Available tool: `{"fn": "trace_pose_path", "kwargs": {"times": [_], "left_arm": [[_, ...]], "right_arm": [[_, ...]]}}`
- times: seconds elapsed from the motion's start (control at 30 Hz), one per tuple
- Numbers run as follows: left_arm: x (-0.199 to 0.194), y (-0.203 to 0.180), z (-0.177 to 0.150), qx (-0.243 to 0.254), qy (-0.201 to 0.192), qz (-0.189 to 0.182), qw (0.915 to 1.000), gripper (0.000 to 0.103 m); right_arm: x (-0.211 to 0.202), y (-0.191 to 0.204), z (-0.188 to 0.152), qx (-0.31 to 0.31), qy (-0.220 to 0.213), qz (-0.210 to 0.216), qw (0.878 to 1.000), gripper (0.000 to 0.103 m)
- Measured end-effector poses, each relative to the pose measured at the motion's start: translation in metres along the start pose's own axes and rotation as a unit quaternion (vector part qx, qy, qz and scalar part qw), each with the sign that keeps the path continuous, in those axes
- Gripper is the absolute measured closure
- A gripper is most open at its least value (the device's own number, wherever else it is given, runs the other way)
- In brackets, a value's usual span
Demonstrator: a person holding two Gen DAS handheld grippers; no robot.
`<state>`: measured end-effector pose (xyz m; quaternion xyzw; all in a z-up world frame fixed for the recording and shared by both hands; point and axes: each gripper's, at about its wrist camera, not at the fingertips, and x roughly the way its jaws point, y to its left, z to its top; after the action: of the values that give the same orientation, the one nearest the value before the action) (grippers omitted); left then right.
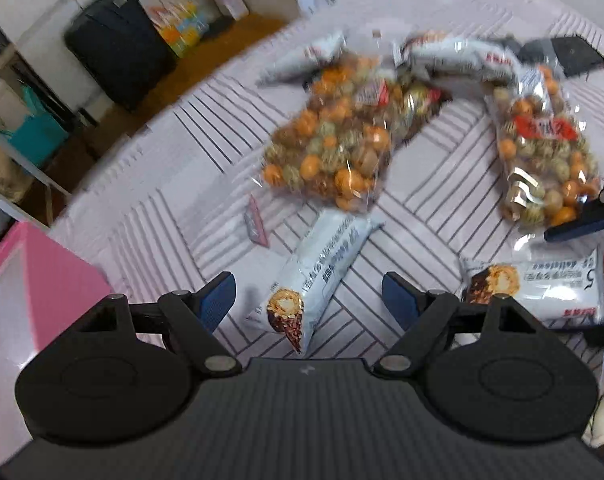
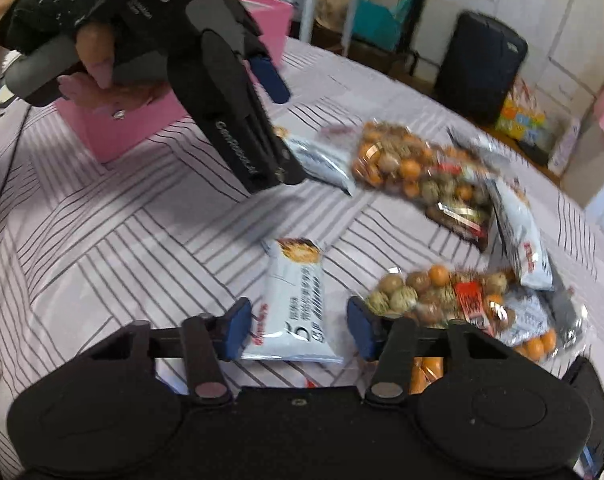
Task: Organize snacks
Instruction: 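Grasp a white wrapped snack bar with the right gripper, then carry the white snack bar with the right gripper into the pink box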
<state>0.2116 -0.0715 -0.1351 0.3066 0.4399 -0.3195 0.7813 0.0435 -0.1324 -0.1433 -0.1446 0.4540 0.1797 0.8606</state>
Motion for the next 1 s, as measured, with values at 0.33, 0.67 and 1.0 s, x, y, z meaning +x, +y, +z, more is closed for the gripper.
{"fn": "trace_pose_path", "kwargs": {"times": [0.33,0.67,1.0], "left_arm": [[0.008,0.021,-0.008,-0.075,0.068,-0.031,0.9944,0.064],[-0.021,0.021,-0.031,-0.139,0.067,-0.036,0.9873,0.069],[-0.055,-0.007,-0.054,-0.133,0.064,-0.051,0.9876,0.070]], "right_arm": [[-0.005,-0.008,0.005,0.096,-0.024,0.025,0.995,0.064],[-0.007,0.010,0.000,0.136,-0.008,-0.001,0.991,0.065],[-0.023,0.025,-0.003,0.129,0.019,0.000,0.992,0.068]]}}
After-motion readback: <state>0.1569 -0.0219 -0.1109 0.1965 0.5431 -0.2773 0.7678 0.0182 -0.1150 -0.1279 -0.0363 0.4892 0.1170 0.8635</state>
